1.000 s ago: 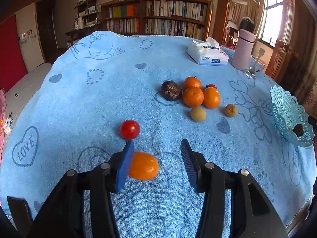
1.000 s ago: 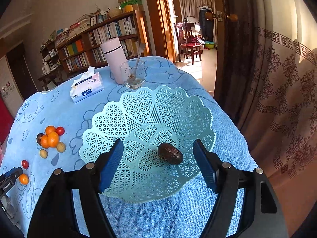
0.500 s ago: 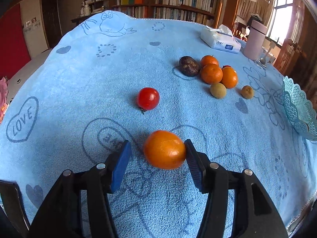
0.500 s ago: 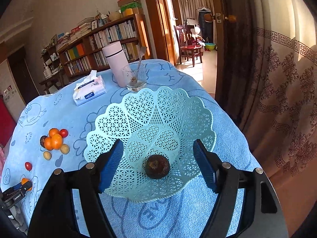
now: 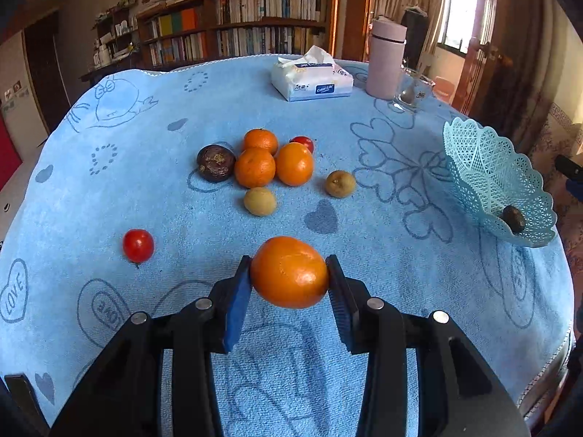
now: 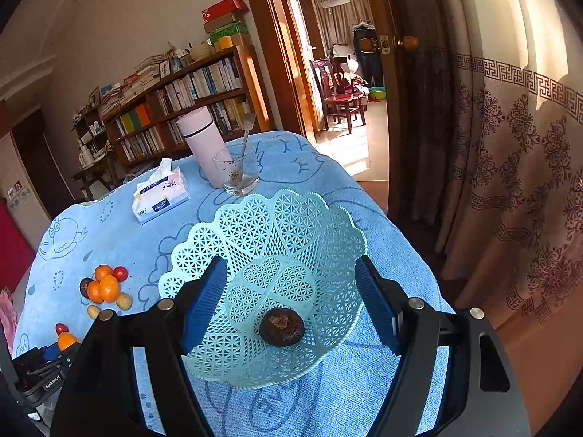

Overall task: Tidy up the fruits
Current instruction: 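Lower the dark brown fruit into the lattice basket and open the right tool, then carry the small orange over the basket and open the left tool, then grasp the red cherry tomato with the left tool, then grasp the large orange from the fruit cluster with the right tool, then lower the large orange into the basket and open the right tool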

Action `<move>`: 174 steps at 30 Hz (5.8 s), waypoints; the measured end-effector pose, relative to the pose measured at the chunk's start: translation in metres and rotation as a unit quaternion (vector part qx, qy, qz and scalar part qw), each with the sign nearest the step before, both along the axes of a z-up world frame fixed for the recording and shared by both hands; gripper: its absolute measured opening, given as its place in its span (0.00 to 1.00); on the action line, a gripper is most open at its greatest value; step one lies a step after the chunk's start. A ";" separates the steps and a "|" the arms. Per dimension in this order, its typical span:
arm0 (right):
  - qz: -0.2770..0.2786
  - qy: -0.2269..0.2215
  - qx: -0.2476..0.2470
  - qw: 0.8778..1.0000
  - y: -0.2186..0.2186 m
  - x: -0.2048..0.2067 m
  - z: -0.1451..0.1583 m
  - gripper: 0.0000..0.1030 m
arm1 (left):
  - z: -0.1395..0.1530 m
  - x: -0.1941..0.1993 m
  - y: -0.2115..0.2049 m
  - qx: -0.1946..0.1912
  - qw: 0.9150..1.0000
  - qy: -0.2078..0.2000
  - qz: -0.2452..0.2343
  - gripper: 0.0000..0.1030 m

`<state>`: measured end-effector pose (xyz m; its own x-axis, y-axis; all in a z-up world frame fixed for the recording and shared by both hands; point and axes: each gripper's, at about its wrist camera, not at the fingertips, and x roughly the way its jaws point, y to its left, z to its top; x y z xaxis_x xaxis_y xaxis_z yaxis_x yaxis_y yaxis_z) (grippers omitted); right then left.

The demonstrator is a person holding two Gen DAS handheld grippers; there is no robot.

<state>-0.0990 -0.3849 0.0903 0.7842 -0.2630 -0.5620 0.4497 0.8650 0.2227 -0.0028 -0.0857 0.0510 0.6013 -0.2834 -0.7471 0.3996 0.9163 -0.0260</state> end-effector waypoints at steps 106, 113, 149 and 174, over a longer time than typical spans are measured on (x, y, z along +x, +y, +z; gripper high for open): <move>0.249 0.146 0.103 0.952 0.181 0.172 -0.032 0.89 | -0.002 0.035 0.131 -0.048 0.985 -0.026 0.164 0.28; 0.237 0.178 0.077 0.952 0.198 0.214 -0.049 0.63 | -0.007 0.037 0.132 -0.048 0.985 -0.020 0.163 0.28; 0.232 0.118 0.047 0.964 0.173 0.165 -0.015 0.36 | -0.006 0.031 0.129 -0.057 0.987 -0.014 0.152 0.28; 0.069 0.111 0.107 0.986 0.008 0.082 -0.026 0.48 | -0.007 0.022 0.094 -0.039 0.993 -0.005 0.115 0.28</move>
<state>-0.0166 -0.3766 0.0642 0.6554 -0.0195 -0.7551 0.3897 0.8651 0.3159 0.0196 0.0081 0.0444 0.6637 -0.1940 -0.7224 0.1806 0.9788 -0.0969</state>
